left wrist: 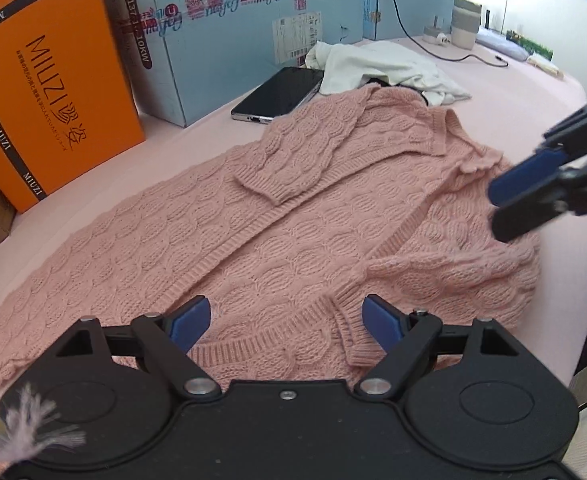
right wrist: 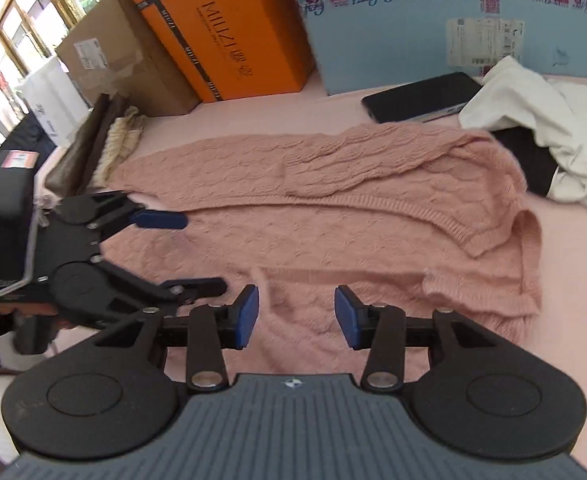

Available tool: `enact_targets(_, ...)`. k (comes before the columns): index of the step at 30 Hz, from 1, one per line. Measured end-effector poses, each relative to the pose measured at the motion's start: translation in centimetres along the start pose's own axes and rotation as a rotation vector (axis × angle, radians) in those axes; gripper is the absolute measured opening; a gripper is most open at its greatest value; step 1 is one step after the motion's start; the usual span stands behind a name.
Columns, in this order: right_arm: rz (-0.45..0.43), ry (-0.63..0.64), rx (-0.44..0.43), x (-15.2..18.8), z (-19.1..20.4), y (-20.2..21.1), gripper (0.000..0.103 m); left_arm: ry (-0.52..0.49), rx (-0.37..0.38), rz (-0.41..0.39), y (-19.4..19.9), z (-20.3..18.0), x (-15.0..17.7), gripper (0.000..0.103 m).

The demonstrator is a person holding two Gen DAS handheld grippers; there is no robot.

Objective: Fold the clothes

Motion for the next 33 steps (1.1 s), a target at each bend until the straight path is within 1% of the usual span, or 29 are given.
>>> enact_targets(1, 0.023, -0.011, -0.035, 0.6, 0.4, 0.1, 0.040, -0.005, 0.001, 0.007, -0.2, 0.0, 0.2, 0.084)
enact_targets(2, 0.045, -0.021, -0.057, 1.3, 0.7, 0.0, 0.040, -0.011, 0.000, 0.009, -0.4, 0.1, 0.3, 0.086)
enact_targets(5, 0.085, -0.028, 0.026, 2.9, 0.3, -1.6, 0.038, -0.019, -0.018, 0.011, -0.7, 0.2, 0.5, 0.094)
enact_targets(6, 0.094, -0.034, 0.050, 3.4, 0.1, -2.1, 0.037, -0.017, -0.019, 0.013, -0.8, 0.3, 0.5, 0.095)
enact_targets(7, 0.081, -0.053, 0.060, 3.6, -0.4, -2.4, 0.030, -0.016, -0.021, 0.014, -0.8, 0.3, 0.6, 0.096)
enact_targets(8, 0.069, -0.072, 0.071, 3.7, -0.9, -2.6, 0.029, -0.017, -0.022, 0.014, -0.9, 0.4, 0.6, 0.097)
enact_targets(10, 0.047, -0.105, 0.089, 4.0, -1.8, -3.0, 0.029, -0.020, -0.022, 0.009, -0.7, 0.4, 0.6, 0.097)
enact_targets(11, 0.052, -0.100, 0.089, 3.8, -1.7, -2.8, 0.029, -0.019, -0.022, 0.001, -0.4, 0.4, 0.5, 0.096)
enact_targets(13, 0.057, -0.091, 0.086, 3.5, -1.5, -2.4, 0.029, -0.008, -0.019, -0.031, 0.5, 0.8, 0.2, 0.095)
enact_targets(14, 0.043, -0.094, 0.074, 3.1, -1.5, -1.9, 0.029, 0.004, -0.017, -0.049, 1.1, 1.0, 0.0, 0.095)
enact_targets(16, -0.015, -0.131, 0.053, 2.1, -1.8, -0.7, 0.033, 0.034, -0.022, -0.078, 2.2, 1.8, -0.2, 0.095)
enact_targets(18, -0.050, -0.169, 0.074, 1.3, -2.6, -0.2, 0.037, 0.055, -0.027, -0.096, 3.3, 2.5, -0.1, 0.095)
enact_targets(19, -0.046, -0.152, 0.105, 1.0, -2.8, -0.1, 0.037, 0.058, -0.029, -0.099, 3.9, 3.0, 0.2, 0.095)
enact_targets(21, -0.013, -0.074, 0.176, 0.9, -2.8, 0.0, 0.037, 0.061, -0.035, -0.102, 5.2, 3.8, 1.0, 0.095)
enact_targets(23, 0.008, -0.014, 0.225, 1.2, -2.7, 0.3, 0.043, 0.056, -0.034, -0.083, 6.4, 4.6, 2.4, 0.095)
enact_targets(24, 0.010, 0.001, 0.247, 1.5, -2.8, 0.7, 0.052, 0.053, -0.033, -0.071, 7.0, 4.9, 3.1, 0.095)
enact_targets(25, 0.015, 0.013, 0.269, 1.8, -2.8, 1.0, 0.062, 0.044, -0.028, -0.055, 7.6, 5.1, 3.9, 0.095)
enact_targets(27, 0.036, 0.045, 0.312, 2.7, -2.8, 1.5, 0.071, 0.006, -0.010, -0.011, 8.3, 5.1, 5.4, 0.096)
enact_targets(30, 0.085, 0.084, 0.350, 4.1, -2.7, 1.7, 0.072, -0.082, 0.012, 0.044, 8.7, 4.5, 7.2, 0.096)
enact_targets(33, 0.121, 0.124, 0.389, 5.2, -2.5, 1.8, 0.075, -0.151, 0.015, 0.049, 8.1, 3.6, 7.7, 0.096)
Point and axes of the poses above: each gripper's, at about its wrist camera, not at the fingertips, and y roughly against the way its jaws point, z to its left, x to its underside, the point moved 4 cm from there along -y, roughly the way its jaws point, and after that the axes turned 8 degrees about -z, right-handed, at the moved point
